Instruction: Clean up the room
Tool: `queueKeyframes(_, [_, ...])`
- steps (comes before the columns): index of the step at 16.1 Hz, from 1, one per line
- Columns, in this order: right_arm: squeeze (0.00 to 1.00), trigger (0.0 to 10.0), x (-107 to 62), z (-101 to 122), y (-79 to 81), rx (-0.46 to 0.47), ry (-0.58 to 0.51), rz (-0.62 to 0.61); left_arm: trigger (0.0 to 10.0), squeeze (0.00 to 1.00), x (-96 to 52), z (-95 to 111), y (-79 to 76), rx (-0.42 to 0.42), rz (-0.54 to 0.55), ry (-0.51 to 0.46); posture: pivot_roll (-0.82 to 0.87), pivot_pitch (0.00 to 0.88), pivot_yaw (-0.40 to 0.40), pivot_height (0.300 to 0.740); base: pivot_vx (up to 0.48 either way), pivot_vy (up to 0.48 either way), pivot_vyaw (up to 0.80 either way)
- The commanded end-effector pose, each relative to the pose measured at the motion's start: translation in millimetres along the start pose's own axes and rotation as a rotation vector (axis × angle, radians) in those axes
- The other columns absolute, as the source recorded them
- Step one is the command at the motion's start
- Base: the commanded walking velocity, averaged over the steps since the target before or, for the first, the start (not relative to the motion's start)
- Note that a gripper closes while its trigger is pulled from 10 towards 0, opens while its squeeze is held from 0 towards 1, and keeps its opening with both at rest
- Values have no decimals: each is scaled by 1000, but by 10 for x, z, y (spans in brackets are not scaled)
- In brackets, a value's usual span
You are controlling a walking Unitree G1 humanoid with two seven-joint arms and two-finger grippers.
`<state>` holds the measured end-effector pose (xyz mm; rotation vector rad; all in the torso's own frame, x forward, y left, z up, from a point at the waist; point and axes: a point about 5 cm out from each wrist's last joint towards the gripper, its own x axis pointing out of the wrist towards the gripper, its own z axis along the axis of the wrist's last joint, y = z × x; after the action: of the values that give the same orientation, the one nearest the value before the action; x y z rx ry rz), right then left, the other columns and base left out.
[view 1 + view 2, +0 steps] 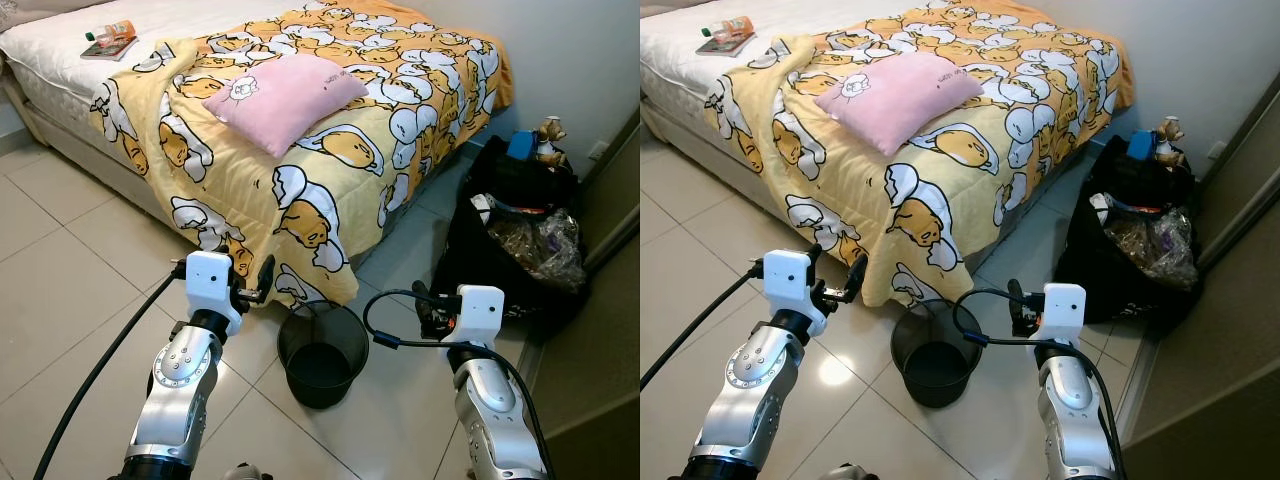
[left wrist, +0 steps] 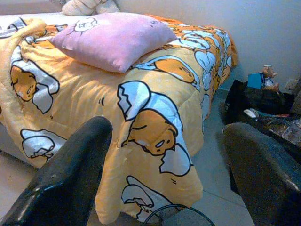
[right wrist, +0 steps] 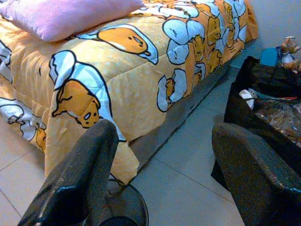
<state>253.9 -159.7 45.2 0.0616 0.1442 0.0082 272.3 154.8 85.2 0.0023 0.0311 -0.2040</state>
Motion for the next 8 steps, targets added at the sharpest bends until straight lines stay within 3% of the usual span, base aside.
queueKeyframes(1, [0, 10000, 5, 59, -17, 5, -17, -3, 10000, 0, 4, 24, -9, 2, 1, -10, 0, 0, 0, 740, 0, 0, 0])
queueKeyframes(2, [0, 10000, 19, 45, -75, 31, -10, 2, 10000, 0, 142, -1, -75, 9, -58, 2, -11, 0, 4, 740, 428, 0, 0])
queueKeyframes(4, [0, 10000, 34, 18, -94, 32, 2, 0, 10000, 0, 212, -25, -98, -8, -80, 21, -14, 0, 11, 740, 362, 189, 0])
queueKeyframes(8, [0, 10000, 74, 26, -113, 38, 8, -7, 10000, 0, 292, -57, -8, 1, -64, 41, -22, 0, 17, 740, 0, 480, -791])
